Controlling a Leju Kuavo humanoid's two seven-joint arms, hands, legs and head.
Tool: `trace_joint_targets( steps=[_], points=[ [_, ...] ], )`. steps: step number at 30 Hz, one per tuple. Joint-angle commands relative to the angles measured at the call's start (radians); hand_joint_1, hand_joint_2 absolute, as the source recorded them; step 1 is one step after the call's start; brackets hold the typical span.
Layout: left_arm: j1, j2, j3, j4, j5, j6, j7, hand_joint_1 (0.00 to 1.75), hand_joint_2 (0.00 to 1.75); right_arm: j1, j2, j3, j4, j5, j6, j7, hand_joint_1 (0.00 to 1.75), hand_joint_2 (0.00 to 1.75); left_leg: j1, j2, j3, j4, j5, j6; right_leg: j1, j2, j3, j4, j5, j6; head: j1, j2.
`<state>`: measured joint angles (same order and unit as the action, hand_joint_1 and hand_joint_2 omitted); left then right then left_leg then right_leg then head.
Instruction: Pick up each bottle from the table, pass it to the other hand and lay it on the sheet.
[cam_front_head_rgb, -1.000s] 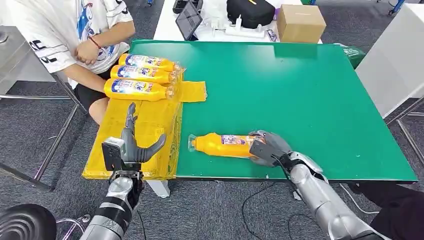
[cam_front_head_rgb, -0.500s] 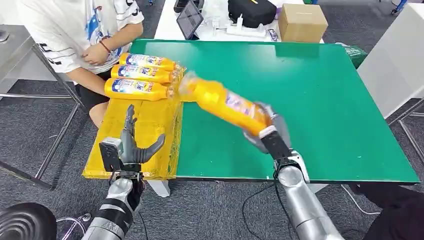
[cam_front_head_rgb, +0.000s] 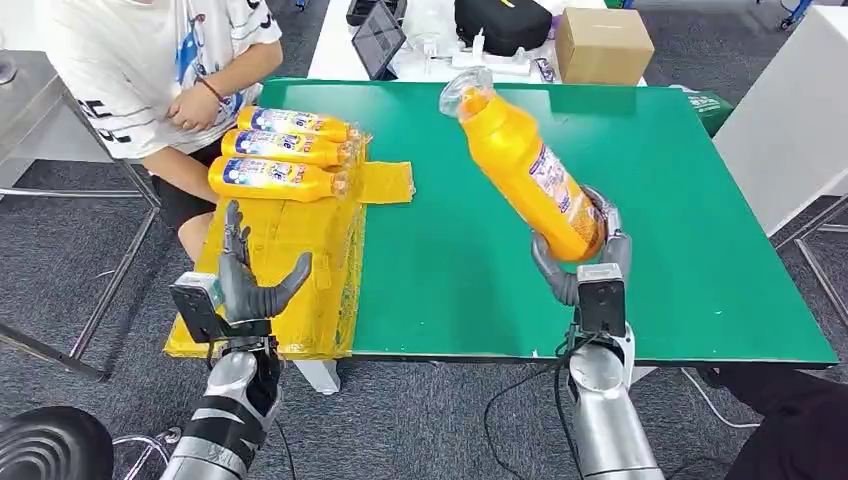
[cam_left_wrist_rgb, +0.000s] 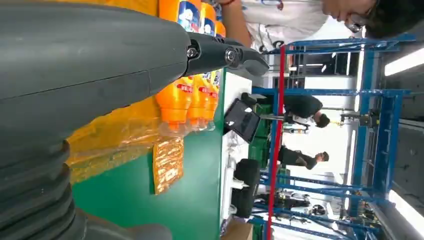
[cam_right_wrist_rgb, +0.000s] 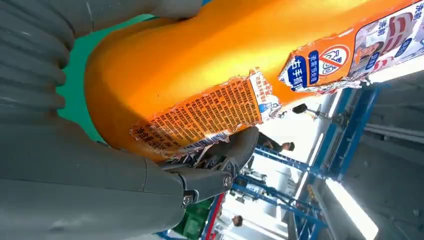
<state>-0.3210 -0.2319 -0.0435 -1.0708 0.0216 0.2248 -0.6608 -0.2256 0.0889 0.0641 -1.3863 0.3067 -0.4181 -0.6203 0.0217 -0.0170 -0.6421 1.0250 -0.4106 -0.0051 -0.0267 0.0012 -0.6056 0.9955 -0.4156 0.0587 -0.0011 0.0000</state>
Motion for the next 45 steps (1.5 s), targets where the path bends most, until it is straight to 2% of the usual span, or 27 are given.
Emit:
trace_joint_targets(
  steps=[1, 2, 5, 7, 8, 10, 15, 16, 20, 21, 24, 25, 26, 27, 28, 30, 31, 33, 34, 35, 37, 41, 42, 43, 44, 45],
  points=[
    [0.014, 0.002, -0.052, -0.023, 0.214, -0.282, 0.138, 0.0, 1.75, 0.014, 0.018, -0.011, 0.059, -0.008, 0.053, -0.023, 1.75, 1.75, 0.0, 0.001, 0.005, -0.001, -0.002, 0.002, 0.001, 0.0, 0.005, -0.002, -0.001, -0.003, 0.0, 0.0],
    [0.015, 0.0, -0.055, -0.017, 0.265, -0.339, 0.162, 0.0, 1.75, 0.016, 0.014, 0.002, 0.07, -0.004, 0.062, -0.029, 1.75, 1.75, 0.0, 0.001, 0.005, -0.001, -0.002, 0.002, 0.001, 0.0, 0.005, -0.002, -0.001, -0.003, 0.0, 0.0],
    [0.015, 0.0, -0.055, -0.017, 0.265, -0.339, 0.162, 0.0, 1.75, 0.016, 0.014, 0.002, 0.07, -0.004, 0.062, -0.029, 1.75, 1.75, 0.0, 0.001, 0.005, -0.001, -0.002, 0.002, 0.001, 0.0, 0.005, -0.002, -0.001, -0.003, 0.0, 0.0],
    [0.015, 0.005, -0.072, -0.015, 0.319, -0.41, 0.194, 0.0, 1.75, 0.017, 0.011, 0.025, 0.094, 0.003, 0.085, -0.041, 1.75, 1.75, 0.0, 0.001, 0.004, -0.001, -0.001, 0.001, 0.001, 0.0, 0.004, -0.002, -0.001, -0.002, 0.0, 0.0],
    [0.015, 0.05, -0.239, 0.043, 0.514, -0.68, 0.292, 0.0, 1.75, 0.038, 0.019, 0.251, 0.212, 0.037, 0.059, -0.078, 1.75, 1.75, 0.0, 0.002, 0.004, -0.001, -0.001, 0.001, 0.001, 0.001, 0.004, -0.002, -0.001, -0.002, 0.0, 0.0],
    [0.01, 0.054, -0.275, 0.05, 0.523, -0.693, 0.284, 0.0, 1.75, 0.027, 0.022, 0.338, 0.253, 0.038, 0.023, -0.078, 1.75, 1.75, 0.001, 0.006, 0.007, -0.003, -0.002, 0.001, 0.002, 0.004, 0.006, -0.003, 0.0, -0.004, 0.0, 0.0],
    [0.005, 0.055, -0.3, 0.053, 0.515, -0.683, 0.284, 0.0, 1.75, 0.016, 0.049, 0.393, 0.309, 0.037, 0.028, -0.078, 1.75, 1.75, 0.001, 0.006, 0.008, -0.003, -0.003, 0.001, 0.002, 0.004, 0.006, -0.003, -0.001, -0.004, 0.0, 0.0],
    [0.005, 0.055, -0.3, 0.053, 0.515, -0.683, 0.284, 0.0, 1.75, 0.016, 0.049, 0.393, 0.309, 0.037, 0.028, -0.078, 1.75, 1.75, 0.0, 0.003, 0.002, -0.002, -0.001, 0.001, 0.001, 0.001, 0.001, -0.001, 0.0, -0.002, 0.0, 0.0],
    [-0.001, 0.052, -0.314, 0.067, 0.497, -0.672, 0.273, 0.0, 1.75, -0.004, 0.075, 0.43, 0.408, 0.044, 0.078, -0.078, 1.75, 1.75, 0.001, 0.006, 0.008, -0.003, -0.003, 0.002, 0.002, 0.003, 0.007, -0.003, -0.001, -0.004, 0.0, 0.0],
    [-0.002, 0.051, -0.32, 0.069, 0.485, -0.663, 0.269, 0.0, 1.75, -0.008, 0.089, 0.436, 0.433, 0.033, 0.081, -0.078, 1.75, 1.75, 0.001, 0.004, 0.003, -0.002, -0.002, 0.001, 0.001, 0.002, 0.003, -0.002, 0.0, -0.002, 0.0, 0.0],
    [-0.001, 0.052, -0.337, 0.061, 0.432, -0.627, 0.242, 0.0, 1.75, -0.032, 0.112, 0.447, 0.515, 0.024, 0.091, -0.078, 1.75, 1.75, 0.001, 0.004, 0.003, -0.002, -0.001, 0.001, 0.001, 0.002, 0.002, -0.002, 0.0, -0.003, 0.0, 0.0],
    [0.0, 0.051, -0.336, 0.062, 0.432, -0.624, 0.242, 0.0, 1.75, -0.036, 0.115, 0.451, 0.528, 0.025, 0.093, -0.078, 1.75, 1.75, 0.001, 0.007, 0.009, -0.003, -0.003, 0.002, 0.003, 0.004, 0.008, -0.003, -0.001, -0.005, 0.0, 0.0],
    [0.0, 0.051, -0.336, 0.062, 0.432, -0.624, 0.242, 0.0, 1.75, -0.036, 0.115, 0.451, 0.528, 0.025, 0.093, -0.078, 1.75, 1.75, 0.001, 0.004, 0.003, -0.002, -0.001, 0.001, 0.001, 0.002, 0.003, -0.002, 0.0, -0.003, 0.0, 0.0],
    [0.0, 0.051, -0.336, 0.062, 0.432, -0.624, 0.242, 0.0, 1.75, -0.036, 0.115, 0.451, 0.528, 0.025, 0.093, -0.078, 1.75, 1.75, 0.001, 0.005, 0.006, -0.002, -0.002, 0.001, 0.002, 0.002, 0.006, -0.002, -0.001, -0.004, 0.0, 0.0],
    [0.0, 0.051, -0.336, 0.062, 0.432, -0.624, 0.242, 0.0, 1.75, -0.036, 0.115, 0.451, 0.528, 0.025, 0.093, -0.078, 1.75, 1.75, 0.0, 0.002, 0.0, -0.001, -0.001, 0.001, 0.001, 0.001, 0.0, -0.001, 0.0, -0.002, 0.0, 0.0],
    [-0.002, 0.047, -0.332, 0.058, 0.42, -0.606, 0.235, 0.0, 1.75, -0.042, 0.122, 0.459, 0.558, 0.027, 0.11, -0.078, 1.75, 1.75, 0.001, 0.004, 0.005, -0.002, -0.003, 0.002, 0.002, 0.002, 0.005, -0.002, -0.001, -0.004, 0.0, 0.0],
    [-0.001, 0.045, -0.33, 0.054, 0.417, -0.6, 0.232, 0.0, 1.75, -0.046, 0.127, 0.466, 0.581, 0.033, 0.116, -0.078, 1.75, 1.75, 0.0, 0.002, 0.001, -0.001, -0.001, 0.001, 0.001, 0.001, 0.001, -0.001, -0.001, -0.002, 0.0, 0.0],
    [0.002, 0.039, -0.325, 0.035, 0.383, -0.558, 0.212, 0.0, 1.75, -0.051, 0.143, 0.478, 0.634, 0.047, 0.13, -0.078, 1.75, 1.75, 0.001, 0.004, 0.002, -0.001, -0.001, 0.001, 0.001, 0.002, 0.001, -0.002, -0.001, -0.002, 0.0, 0.0],
    [0.001, 0.037, -0.326, 0.034, 0.382, -0.557, 0.212, 0.0, 1.75, -0.047, 0.145, 0.48, 0.633, 0.048, 0.127, -0.078, 1.75, 1.75, 0.001, 0.003, 0.001, -0.001, -0.001, 0.001, 0.001, 0.001, 0.001, -0.001, -0.001, -0.002, 0.0, 0.0],
    [0.003, 0.036, -0.325, 0.03, 0.382, -0.553, 0.215, 0.0, 1.75, -0.047, 0.147, 0.486, 0.647, 0.051, 0.128, -0.078, 1.75, 1.75, 0.001, 0.005, 0.007, -0.002, -0.003, 0.002, 0.002, 0.002, 0.007, -0.003, -0.002, -0.004, 0.001, 0.0],
    [0.004, 0.035, -0.329, 0.017, 0.331, -0.495, 0.201, 0.0, 1.75, -0.048, 0.153, 0.497, 0.661, 0.057, 0.114, -0.078, 1.75, 1.75, 0.001, 0.002, 0.001, -0.001, -0.001, 0.001, 0.001, 0.0, 0.001, -0.001, -0.001, -0.002, 0.0, 0.0],
    [0.006, 0.036, -0.333, 0.018, 0.311, -0.468, 0.213, 0.0, 1.75, -0.048, 0.153, 0.501, 0.652, 0.043, 0.106, -0.078, 1.75, 1.75, 0.001, 0.003, 0.003, -0.001, -0.002, 0.001, 0.002, 0.001, 0.003, -0.001, -0.002, -0.003, 0.001, 0.0],
    [0.005, 0.037, -0.335, 0.032, 0.31, -0.472, 0.225, 0.58, 1.75, -0.05, 0.153, 0.495, 0.647, 0.037, 0.101, -0.078, 1.75, 1.75, 0.001, 0.002, 0.001, -0.001, -0.001, 0.001, 0.001, 0.0, 0.0, -0.001, -0.001, -0.002, 0.0, 0.0],
    [0.006, 0.036, -0.338, 0.035, 0.299, -0.465, 0.221, 1.01, 1.75, -0.049, 0.152, 0.492, 0.64, 0.032, 0.097, -0.078, 1.75, 1.75, 0.0, 0.002, 0.0, -0.001, -0.001, 0.001, 0.001, 0.0, -0.001, -0.001, -0.001, -0.002, 0.0, 0.0],
    [0.009, 0.037, -0.343, 0.041, 0.297, -0.47, 0.221, 1.75, 1.75, -0.05, 0.149, 0.489, 0.636, 0.03, 0.098, -0.078, 1.75, 1.75, 0.001, 0.003, 0.003, -0.001, -0.002, 0.001, 0.002, 0.0, 0.003, -0.001, -0.002, -0.003, 0.0, 0.0],
    [0.01, 0.035, -0.339, 0.046, 0.296, -0.465, 0.221, 1.75, 1.75, -0.049, 0.148, 0.484, 0.636, 0.031, 0.095, -0.078, 1.75, 1.75, 0.001, 0.003, 0.005, -0.001, -0.003, 0.002, 0.002, 0.0, 0.005, -0.002, -0.002, -0.004, 0.0, 0.0]
  ],
)
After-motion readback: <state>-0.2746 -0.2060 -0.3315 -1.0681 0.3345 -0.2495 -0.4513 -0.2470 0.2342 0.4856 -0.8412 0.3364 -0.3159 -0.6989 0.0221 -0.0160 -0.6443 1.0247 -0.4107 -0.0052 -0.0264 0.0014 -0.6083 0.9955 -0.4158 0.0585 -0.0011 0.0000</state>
